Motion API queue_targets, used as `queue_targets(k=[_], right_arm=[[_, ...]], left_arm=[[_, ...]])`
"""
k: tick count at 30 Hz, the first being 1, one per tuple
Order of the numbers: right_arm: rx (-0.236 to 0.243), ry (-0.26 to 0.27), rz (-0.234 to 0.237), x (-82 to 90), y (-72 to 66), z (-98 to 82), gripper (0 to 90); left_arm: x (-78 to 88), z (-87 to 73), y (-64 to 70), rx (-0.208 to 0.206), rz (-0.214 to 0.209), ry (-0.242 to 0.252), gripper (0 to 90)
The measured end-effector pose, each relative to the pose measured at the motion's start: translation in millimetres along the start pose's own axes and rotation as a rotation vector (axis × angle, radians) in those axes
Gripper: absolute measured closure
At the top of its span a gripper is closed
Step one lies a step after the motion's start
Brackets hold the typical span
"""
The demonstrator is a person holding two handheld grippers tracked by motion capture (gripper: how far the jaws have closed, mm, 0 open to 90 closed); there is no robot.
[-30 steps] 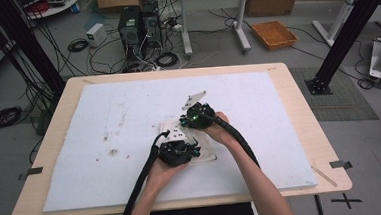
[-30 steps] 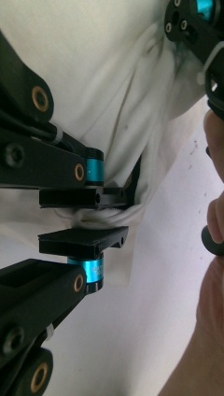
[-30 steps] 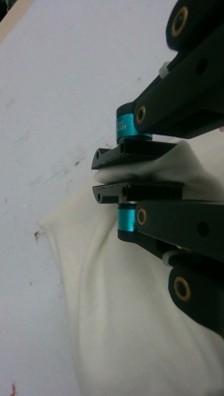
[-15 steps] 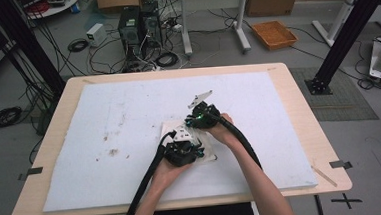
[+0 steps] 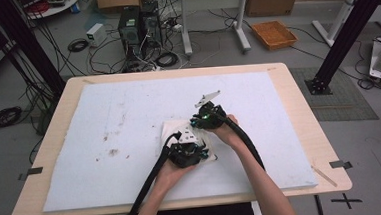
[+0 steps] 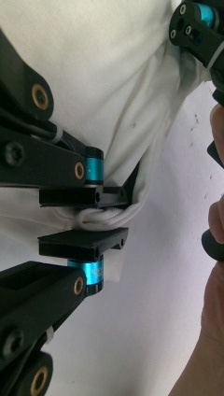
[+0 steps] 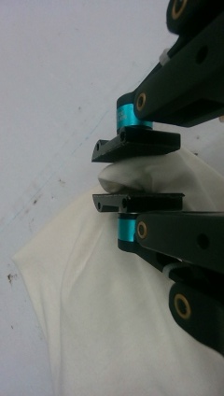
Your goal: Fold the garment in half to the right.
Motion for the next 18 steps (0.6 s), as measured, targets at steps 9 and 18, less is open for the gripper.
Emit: queue_targets(k=[9, 18], right_arm=[[-0.034, 0.014, -0.004, 5.4, 8.3, -2.9, 70.8], [-0.078, 0.028, -0.027, 10.7, 20.8, -8.7, 70.7]], left_arm=[[2.0, 2.2, 7.5, -0.059, -0.055, 0.019, 66.4], [28.0, 11.5, -8.0, -0.008, -0.006, 0.101, 58.8]])
Point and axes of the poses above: each handheld gripper's, and its own axes: x roughly backward along the jaws, z roughly out of its top, y roughly to its right, the point moved 5 cm from there along -x, roughly forward along the jaws, and after that the axes turned 13 degrees about -x, right-handed, at the moved point
